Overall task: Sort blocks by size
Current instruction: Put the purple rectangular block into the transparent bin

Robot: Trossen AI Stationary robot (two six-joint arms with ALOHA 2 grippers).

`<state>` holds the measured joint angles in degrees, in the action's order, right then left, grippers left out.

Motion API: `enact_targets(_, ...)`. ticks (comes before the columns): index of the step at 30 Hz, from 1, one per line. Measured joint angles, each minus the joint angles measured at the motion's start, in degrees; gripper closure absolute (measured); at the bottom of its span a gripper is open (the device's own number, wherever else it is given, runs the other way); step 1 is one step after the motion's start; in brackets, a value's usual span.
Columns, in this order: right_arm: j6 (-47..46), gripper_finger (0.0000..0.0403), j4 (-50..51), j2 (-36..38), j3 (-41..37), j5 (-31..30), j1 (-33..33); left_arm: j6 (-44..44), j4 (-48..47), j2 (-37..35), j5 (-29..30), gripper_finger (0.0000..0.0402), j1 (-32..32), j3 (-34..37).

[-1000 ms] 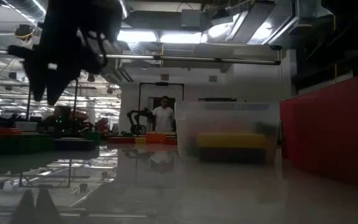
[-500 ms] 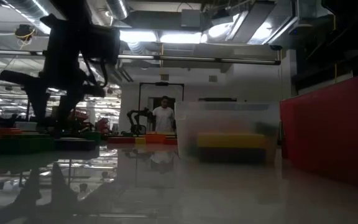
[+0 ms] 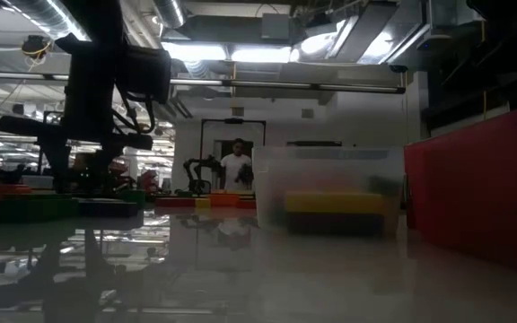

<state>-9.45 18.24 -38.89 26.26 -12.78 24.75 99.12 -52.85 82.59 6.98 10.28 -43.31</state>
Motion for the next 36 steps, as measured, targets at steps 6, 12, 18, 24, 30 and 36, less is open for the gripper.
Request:
enact_targets(6, 0.8, 0.0216, 0.0, 0.0, 0.0, 0.0, 0.0, 5.0, -0.7, 0.0, 0.8, 0.0254, 0.0, 0.0)
enact_targets(12, 0.8, 0.0216, 0.0, 0.0, 0.0, 0.0, 0.0, 7.8, -0.1, 0.0, 3.3, 0.0254, 0.0, 1.0)
enact_targets(18, 0.8, 0.0216, 0.0, 0.0, 0.0, 0.0, 0.0, 15.2, 2.6, -0.1, 3.4, 0.0254, -0.2, 5.5)
enact_targets(24, 0.8, 0.0216, 0.0, 0.0, 0.0, 0.0, 0.0, 11.1, 4.2, -0.3, 4.5, 0.0254, -0.2, 7.8)
enact_targets(30, 0.8, 0.0216, -0.1, 0.0, 0.0, -0.1, 0.0, 2.1, 4.7, -1.0, 4.9, 0.0290, 0.0, 8.1)
enact_targets(36, 0.8, 0.0216, -0.1, 0.0, 0.0, -0.1, 0.0, -2.8, 5.5, -5.5, 4.8, 0.0321, 0.1, 7.7)
